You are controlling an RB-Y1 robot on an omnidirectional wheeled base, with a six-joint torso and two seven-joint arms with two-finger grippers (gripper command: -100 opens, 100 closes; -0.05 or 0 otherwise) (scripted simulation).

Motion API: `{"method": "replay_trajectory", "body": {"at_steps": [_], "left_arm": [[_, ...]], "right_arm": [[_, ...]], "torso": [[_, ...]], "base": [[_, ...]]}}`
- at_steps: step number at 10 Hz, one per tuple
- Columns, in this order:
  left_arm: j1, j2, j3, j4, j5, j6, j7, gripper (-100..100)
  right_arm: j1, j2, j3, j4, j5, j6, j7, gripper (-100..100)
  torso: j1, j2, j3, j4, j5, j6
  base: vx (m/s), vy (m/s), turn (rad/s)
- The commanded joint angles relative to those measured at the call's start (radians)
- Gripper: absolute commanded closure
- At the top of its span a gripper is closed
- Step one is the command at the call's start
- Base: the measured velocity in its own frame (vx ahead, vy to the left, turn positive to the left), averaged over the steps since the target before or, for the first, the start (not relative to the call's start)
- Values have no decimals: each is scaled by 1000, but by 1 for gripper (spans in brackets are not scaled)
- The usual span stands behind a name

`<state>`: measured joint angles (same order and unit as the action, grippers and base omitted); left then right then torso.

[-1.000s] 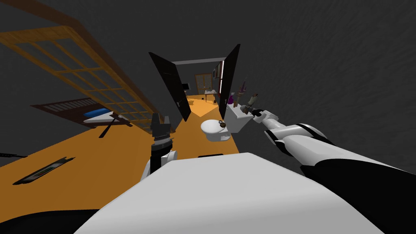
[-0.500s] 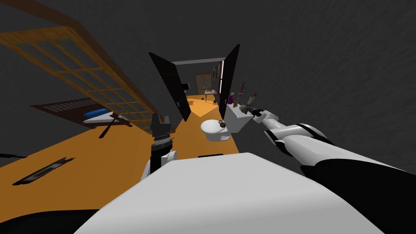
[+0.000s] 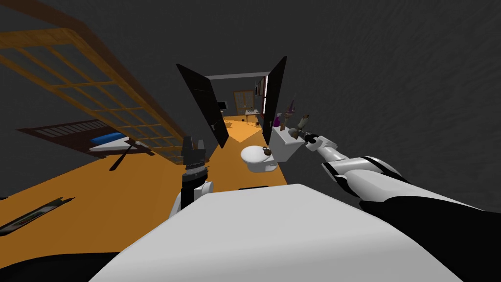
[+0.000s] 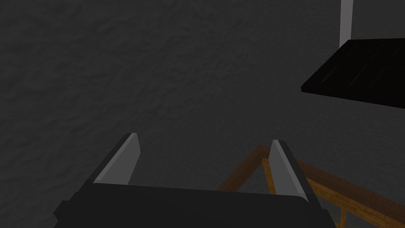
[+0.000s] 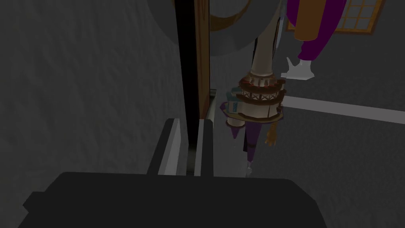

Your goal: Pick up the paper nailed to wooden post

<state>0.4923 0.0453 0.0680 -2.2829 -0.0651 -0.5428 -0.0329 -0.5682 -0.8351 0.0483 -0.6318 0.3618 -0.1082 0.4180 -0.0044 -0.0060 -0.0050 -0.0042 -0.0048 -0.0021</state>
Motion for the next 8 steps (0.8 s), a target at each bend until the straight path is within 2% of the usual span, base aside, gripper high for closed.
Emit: {"method": "replay_trajectory", "body": {"at_steps": [1,2,4,6,7,8], "left_arm": [[0,0,0,0,0,0,0,0],[0,0,0,0,0,0,0,0],[0,0,0,0,0,0,0,0],[0,0,0,0,0,0,0,0],[0,0,0,0,0,0,0,0],[0,0,0,0,0,0,0,0]], "right_arm": [[29,4,1,-24,-1,1,-2,100],[63,11,-53,-62,0,15,-21,100],[107,11,-53,-90,0,15,-21,100],[171,11,-53,-164,0,15,-21,100],[178,11,-53,-181,0,15,-21,100],[212,17,-107,-211,0,29,-40,100]], "torso": [[0,0,0,0,0,0],[0,1,-1,-2,-2,0],[-3,-6,-5,-3,-3,2],[-3,-5,-6,-7,-8,-1],[-3,-3,-6,-9,-10,-1],[-2,-3,-7,-11,-12,-2]], "base": [[-5,-13,17],[104,1,-79],[108,-13,-49],[16,-4,13],[-8,-1,-5],[107,-15,-95]]}}
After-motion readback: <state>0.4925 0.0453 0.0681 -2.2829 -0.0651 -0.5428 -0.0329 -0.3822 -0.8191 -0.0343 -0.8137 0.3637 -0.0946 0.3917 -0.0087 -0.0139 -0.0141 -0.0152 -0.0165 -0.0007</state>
